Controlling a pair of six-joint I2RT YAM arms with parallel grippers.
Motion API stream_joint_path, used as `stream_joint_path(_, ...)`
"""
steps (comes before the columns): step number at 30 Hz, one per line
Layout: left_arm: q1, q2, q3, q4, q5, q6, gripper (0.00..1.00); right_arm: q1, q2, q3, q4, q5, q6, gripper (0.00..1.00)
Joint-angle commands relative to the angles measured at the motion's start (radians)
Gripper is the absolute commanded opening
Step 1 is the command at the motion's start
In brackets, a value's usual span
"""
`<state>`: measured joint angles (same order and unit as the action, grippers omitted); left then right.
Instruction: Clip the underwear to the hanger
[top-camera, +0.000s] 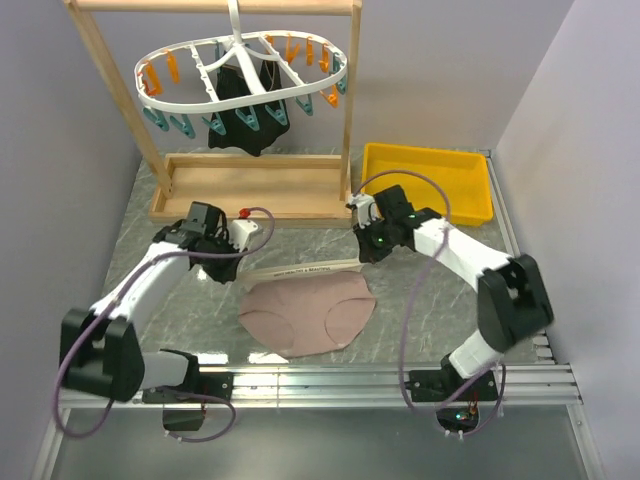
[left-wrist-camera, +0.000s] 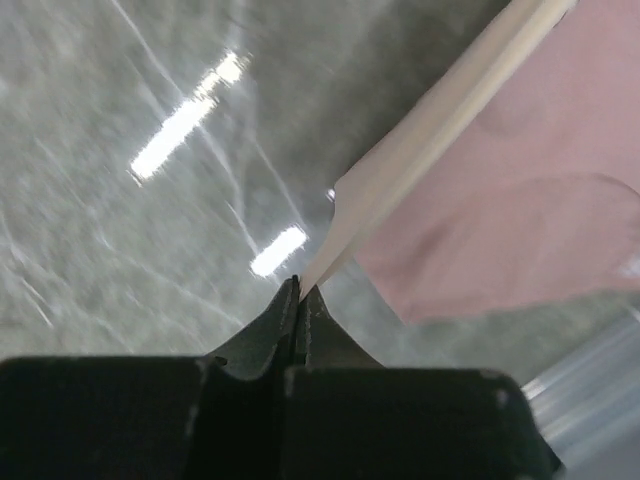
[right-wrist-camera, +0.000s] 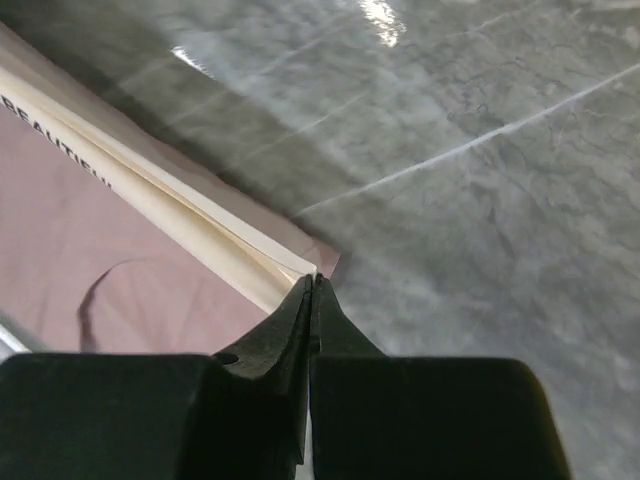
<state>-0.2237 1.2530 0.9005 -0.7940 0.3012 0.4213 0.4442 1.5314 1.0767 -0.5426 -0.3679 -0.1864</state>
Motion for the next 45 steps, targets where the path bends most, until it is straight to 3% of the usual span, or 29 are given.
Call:
stream_joint_path(1, 0.003, 0.101, -0.009, 0.252, -0.103, -0.026, 0.01, -0.018, 0.122, 0.038, 0.161, 0.109, 0.041, 0.0)
stream_joint_path(6, 0.006, 0.304, 0.031, 0.369, -0.108, -0.052, 0.01, -0.044, 0.281, 0.12, 0.204, 0.149, 0.09, 0.0)
stream_joint_path(12, 0.004, 0.375, 0.029, 0.463, -0.109, -0.088, 0.0, -0.058, 0.328, 0.189, 0.207, 0.202, 0.133, 0.0)
stream_joint_path(13, 0.004, 0.376, 0.032, 0.47, -0.108, -0.095, 0.01, -0.056, 0.332, 0.201, 0.199, 0.208, 0.139, 0.01)
stream_joint_path(14, 0.004, 0.376, 0.035, 0.475, -0.111, -0.098, 0.01, -0.058, 0.341, 0.216, 0.184, 0.21, 0.14, 0.14)
stream_joint_path(17, 0.004, 0.359, 0.069, 0.435, -0.097, -0.087, 0.2, -0.056, 0.357, 0.265, 0.095, 0.204, 0.145, 0.52)
stream_joint_path(18, 0.006, 0.338, 0.077, 0.417, -0.085, -0.081, 0.3, -0.056, 0.334, 0.262, 0.084, 0.189, 0.142, 0.6)
stream_joint_path(22, 0.007, 0.217, 0.081, 0.311, 0.011, -0.024, 0.48, -0.058, 0.227, 0.226, 0.02, 0.117, 0.104, 0.63)
stream_joint_path(27, 0.011, -0.048, 0.028, 0.181, 0.102, 0.053, 0.86, -0.061, 0.02, 0.189, -0.052, 0.098, 0.071, 0.67)
stream_joint_path(29, 0.011, -0.172, 0.014, 0.141, 0.122, 0.057, 0.9, -0.07, -0.078, 0.189, -0.077, 0.109, 0.042, 0.73)
stream_joint_path(30, 0.012, -0.211, 0.015, 0.097, 0.148, 0.054, 0.99, -0.085, -0.111, 0.192, -0.086, 0.113, 0.032, 0.77)
stream_joint_path(33, 0.012, -0.338, 0.035, 0.014, 0.2, 0.047, 0.99, -0.119, -0.213, 0.224, -0.114, 0.161, -0.01, 0.8)
stream_joint_path(36, 0.012, -0.441, 0.054, 0.025, 0.194, -0.056, 0.99, -0.145, -0.311, 0.232, -0.076, 0.178, -0.012, 0.84)
stream_joint_path(41, 0.012, -0.556, 0.064, 0.197, 0.047, -0.395, 0.99, -0.148, -0.441, 0.226, 0.048, 0.147, 0.056, 0.88)
stream_joint_path(42, 0.012, -0.567, 0.072, 0.214, 0.024, -0.453, 0.99, -0.147, -0.454, 0.224, 0.07, 0.142, 0.061, 0.93)
stream_joint_path(45, 0.011, -0.587, 0.123, 0.274, -0.022, -0.533, 0.99, -0.147, -0.502, 0.203, 0.18, 0.12, 0.064, 0.97)
